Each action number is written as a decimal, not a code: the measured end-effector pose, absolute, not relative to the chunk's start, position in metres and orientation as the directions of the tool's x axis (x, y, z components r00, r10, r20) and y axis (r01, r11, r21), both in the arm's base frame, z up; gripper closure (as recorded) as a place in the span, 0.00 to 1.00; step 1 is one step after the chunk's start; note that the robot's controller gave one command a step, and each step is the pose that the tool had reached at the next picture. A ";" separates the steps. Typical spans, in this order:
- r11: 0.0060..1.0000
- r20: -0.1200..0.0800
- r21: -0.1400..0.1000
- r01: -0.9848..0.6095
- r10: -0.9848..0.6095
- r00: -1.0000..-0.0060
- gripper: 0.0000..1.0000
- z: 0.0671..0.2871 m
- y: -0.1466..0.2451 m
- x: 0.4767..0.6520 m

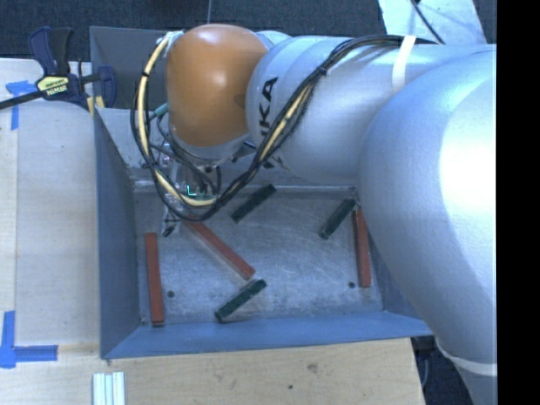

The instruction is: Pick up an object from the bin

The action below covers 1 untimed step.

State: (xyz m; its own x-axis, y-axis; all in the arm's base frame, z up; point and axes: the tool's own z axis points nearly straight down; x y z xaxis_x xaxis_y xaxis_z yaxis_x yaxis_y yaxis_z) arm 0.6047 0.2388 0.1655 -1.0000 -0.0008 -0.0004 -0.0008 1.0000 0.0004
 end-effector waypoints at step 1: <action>0.958 0.002 -0.001 -0.285 -0.285 -0.958 0.00 0.133 0.214 0.543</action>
Offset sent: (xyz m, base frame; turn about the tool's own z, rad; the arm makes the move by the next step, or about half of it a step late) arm -0.0611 -0.0244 -0.0316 -0.2883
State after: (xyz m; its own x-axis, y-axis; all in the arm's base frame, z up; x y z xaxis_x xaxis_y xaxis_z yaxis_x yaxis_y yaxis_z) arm 0.5431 0.2137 0.1330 -0.9584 -0.2854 0.0025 -0.2854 0.9584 -0.0006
